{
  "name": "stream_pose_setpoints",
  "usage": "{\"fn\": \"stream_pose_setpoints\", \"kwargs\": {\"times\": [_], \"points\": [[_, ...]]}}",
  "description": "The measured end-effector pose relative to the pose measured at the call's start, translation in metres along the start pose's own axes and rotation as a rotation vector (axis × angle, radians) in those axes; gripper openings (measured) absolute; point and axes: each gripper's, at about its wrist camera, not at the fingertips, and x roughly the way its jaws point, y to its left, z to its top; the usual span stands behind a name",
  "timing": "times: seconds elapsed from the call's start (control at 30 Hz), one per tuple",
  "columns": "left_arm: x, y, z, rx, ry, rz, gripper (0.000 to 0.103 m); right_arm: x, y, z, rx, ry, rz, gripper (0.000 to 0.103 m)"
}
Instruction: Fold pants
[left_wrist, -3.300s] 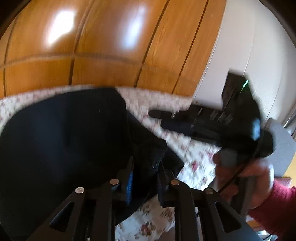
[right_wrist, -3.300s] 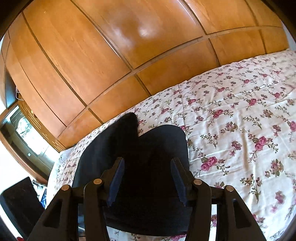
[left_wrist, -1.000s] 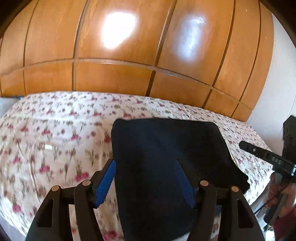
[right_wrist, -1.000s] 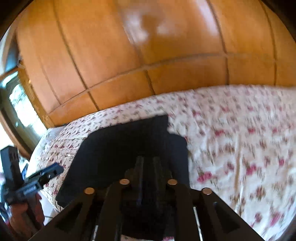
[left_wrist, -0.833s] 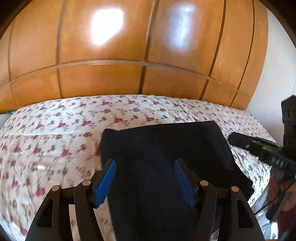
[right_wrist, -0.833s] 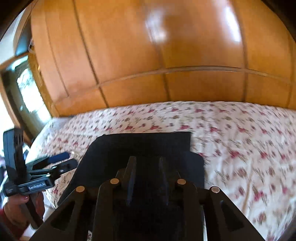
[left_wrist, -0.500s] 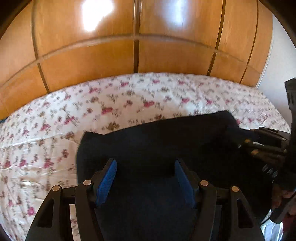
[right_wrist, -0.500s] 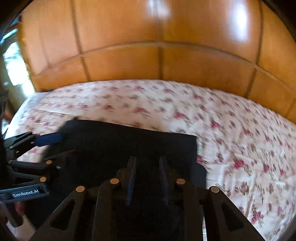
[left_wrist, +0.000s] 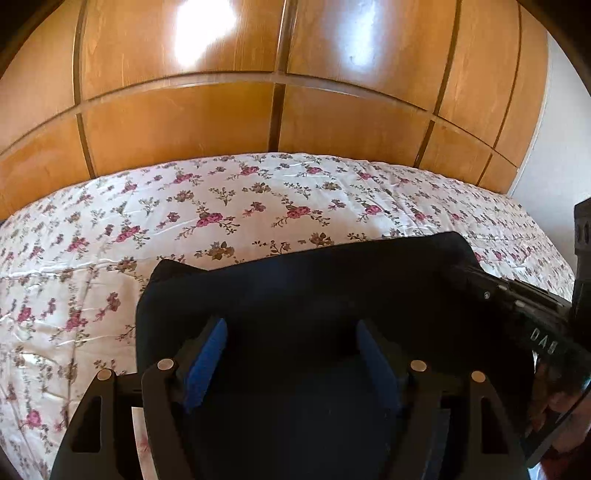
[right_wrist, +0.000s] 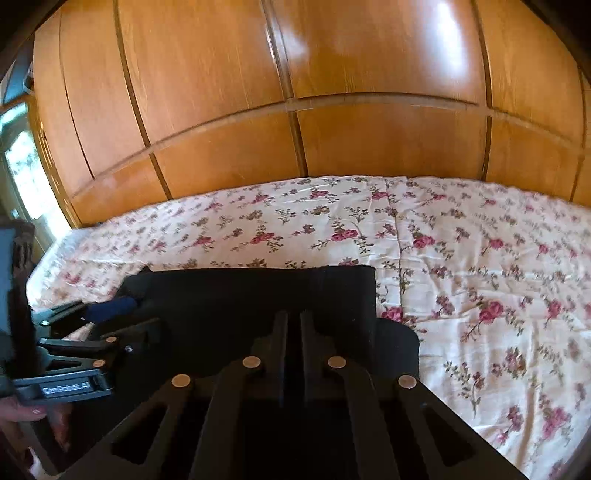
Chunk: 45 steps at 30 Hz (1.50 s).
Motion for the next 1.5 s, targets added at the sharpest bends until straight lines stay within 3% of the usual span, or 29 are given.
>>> {"fn": "stream_pose_setpoints", "kwargs": {"times": [0.13, 0.47, 0.53, 0.67, 0.7, 0.83, 0.97, 1.13, 1.23, 1.5], "points": [[-0.023, -0.010, -0.017, 0.059, -0.033, 0.043, 0.074, -0.019, -0.007, -0.007, 0.064, 0.010, 0.068, 0.009], [-0.073, -0.016, -0.075, 0.082, -0.111, 0.021, 0.074, -0.072, 0.020, -0.060, -0.061, 0.013, 0.003, 0.010], [-0.082, -0.007, -0.076, 0.035, -0.121, -0.026, 0.074, -0.079, 0.021, -0.064, -0.060, 0.011, 0.001, 0.013], [-0.095, 0.028, -0.078, -0.136, -0.149, -0.097, 0.074, -0.094, 0.015, -0.057, -0.015, -0.021, 0.023, 0.050], [-0.095, 0.039, -0.078, -0.183, -0.142, -0.105, 0.074, -0.099, 0.011, -0.056, 0.009, -0.041, 0.020, 0.055], [-0.082, 0.078, -0.077, -0.365, -0.077, -0.180, 0.074, -0.103, -0.004, -0.053, 0.093, -0.043, 0.023, 0.062], [-0.063, 0.104, -0.087, -0.536, -0.005, -0.338, 0.074, -0.094, -0.018, -0.054, 0.151, 0.014, 0.009, 0.067], [-0.055, 0.100, -0.092, -0.506, 0.045, -0.386, 0.074, -0.090, -0.036, -0.058, 0.254, 0.056, 0.040, 0.075], [-0.051, 0.090, -0.094, -0.470, 0.061, -0.400, 0.074, -0.085, -0.044, -0.061, 0.295, 0.086, 0.060, 0.075], [-0.043, 0.096, -0.099, -0.502, 0.085, -0.483, 0.074, -0.069, -0.057, -0.076, 0.411, 0.151, 0.171, 0.076]]}}
